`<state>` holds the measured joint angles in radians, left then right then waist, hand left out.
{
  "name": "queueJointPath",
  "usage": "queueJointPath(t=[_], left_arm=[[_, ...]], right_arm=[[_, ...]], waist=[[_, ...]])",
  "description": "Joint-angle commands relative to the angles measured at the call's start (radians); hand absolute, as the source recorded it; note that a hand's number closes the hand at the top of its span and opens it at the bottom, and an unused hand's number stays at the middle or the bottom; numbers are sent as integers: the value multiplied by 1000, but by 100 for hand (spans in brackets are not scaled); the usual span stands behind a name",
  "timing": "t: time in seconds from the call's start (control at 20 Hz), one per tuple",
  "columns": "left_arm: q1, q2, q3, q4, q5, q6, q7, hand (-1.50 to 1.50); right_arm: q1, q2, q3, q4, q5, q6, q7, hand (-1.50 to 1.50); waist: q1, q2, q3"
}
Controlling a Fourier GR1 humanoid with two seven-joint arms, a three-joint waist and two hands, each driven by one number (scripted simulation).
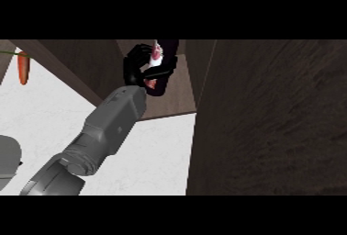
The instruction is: Pick up the wine, place it into the cabinet and close the cabinet
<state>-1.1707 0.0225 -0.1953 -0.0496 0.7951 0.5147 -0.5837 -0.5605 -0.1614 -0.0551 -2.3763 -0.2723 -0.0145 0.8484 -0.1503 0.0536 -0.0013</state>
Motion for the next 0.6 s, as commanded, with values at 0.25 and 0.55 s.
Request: queueJointPath(t=[0.25,0.55], left_arm=[[3,57,-117,49,-125,152,-6,150],[38,72,-144,49,-154,245,14,150]], right_arm=[[-18,4,-3,-21,-27,-9,16,-150],[-11,4,-2,-18,-19,2,0,-150]], waist=[[-12,8,0],[-23,18,-1]])
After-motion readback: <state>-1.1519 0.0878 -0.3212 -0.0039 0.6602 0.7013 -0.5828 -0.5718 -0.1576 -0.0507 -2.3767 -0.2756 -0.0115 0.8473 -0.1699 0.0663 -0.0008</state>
